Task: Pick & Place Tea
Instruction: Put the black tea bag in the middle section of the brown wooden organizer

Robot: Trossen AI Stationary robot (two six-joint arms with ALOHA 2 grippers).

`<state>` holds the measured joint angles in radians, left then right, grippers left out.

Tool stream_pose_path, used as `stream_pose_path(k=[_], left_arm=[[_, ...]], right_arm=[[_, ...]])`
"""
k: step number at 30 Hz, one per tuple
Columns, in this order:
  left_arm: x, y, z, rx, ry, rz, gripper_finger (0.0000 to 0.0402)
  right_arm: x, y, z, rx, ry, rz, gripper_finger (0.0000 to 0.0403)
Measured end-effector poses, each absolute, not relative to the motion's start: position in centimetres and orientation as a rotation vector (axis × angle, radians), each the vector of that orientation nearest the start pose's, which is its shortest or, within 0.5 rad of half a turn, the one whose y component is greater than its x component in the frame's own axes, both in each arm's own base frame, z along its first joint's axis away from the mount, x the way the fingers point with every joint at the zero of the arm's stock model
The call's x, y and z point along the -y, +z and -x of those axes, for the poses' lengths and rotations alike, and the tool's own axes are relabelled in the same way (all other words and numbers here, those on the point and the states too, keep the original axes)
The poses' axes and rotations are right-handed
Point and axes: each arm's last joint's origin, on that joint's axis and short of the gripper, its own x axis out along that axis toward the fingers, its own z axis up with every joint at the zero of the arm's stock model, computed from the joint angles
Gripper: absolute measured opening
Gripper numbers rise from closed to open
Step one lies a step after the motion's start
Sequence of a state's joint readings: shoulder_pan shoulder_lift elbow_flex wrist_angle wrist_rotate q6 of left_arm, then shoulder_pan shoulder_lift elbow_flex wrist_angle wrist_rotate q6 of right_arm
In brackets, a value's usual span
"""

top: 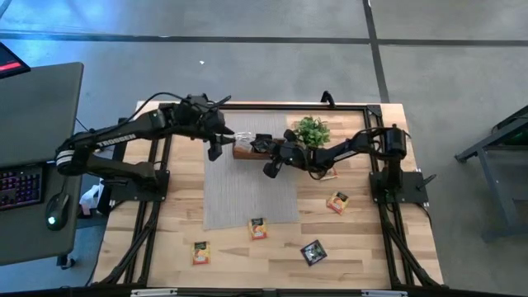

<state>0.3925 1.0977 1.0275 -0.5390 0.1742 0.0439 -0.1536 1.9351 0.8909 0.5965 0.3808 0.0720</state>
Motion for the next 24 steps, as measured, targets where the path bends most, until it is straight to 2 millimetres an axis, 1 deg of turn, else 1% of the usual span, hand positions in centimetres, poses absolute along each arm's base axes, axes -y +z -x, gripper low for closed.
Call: stream_pose_path(k=[5, 8, 9, 11, 14, 17, 20, 24], left_arm=[[-8.2, 32.9, -21.0, -0.566, 0.198, 0.121, 0.0128], [-8.1, 33.0, -20.9, -0.555, 0.2, 0.117, 0.0128], [-8.1, 33.0, -20.9, -0.556, 0.2, 0.117, 0.0128], [-8.1, 32.9, -20.9, -0.566, 0.199, 0.12, 0.0128], [-8.1, 32.9, -20.9, -0.565, 0.196, 0.118, 0.0128], [-8.1, 32.9, -20.9, -0.566, 0.198, 0.114, 0.0128], [-8.1, 32.9, -20.9, -0.567, 0.194, 0.098, 0.0128], [-8.1, 32.9, -20.9, -0.568, 0.192, 0.091, 0.0128]], right_arm=[[7.0, 12.5, -36.9, -0.436, -0.475, -0.06, 0.0], [6.9, 13.0, -36.8, -0.445, -0.452, -0.004, 0.0], [6.9, 13.4, -36.8, -0.441, -0.454, 0.022, 0.0], [6.9, 14.5, -36.8, -0.438, -0.479, 0.068, 0.0], [7.0, 16.9, -36.9, -0.393, -0.51, 0.123, 0.0], [7.3, 19.5, -37.3, -0.337, -0.461, 0.17, 0.0], [7.8, 21.3, -38.3, -0.375, -0.376, 0.192, 0.001], [9.2, 23.0, -39.7, -0.498, -0.295, 0.179, 0.0048]])
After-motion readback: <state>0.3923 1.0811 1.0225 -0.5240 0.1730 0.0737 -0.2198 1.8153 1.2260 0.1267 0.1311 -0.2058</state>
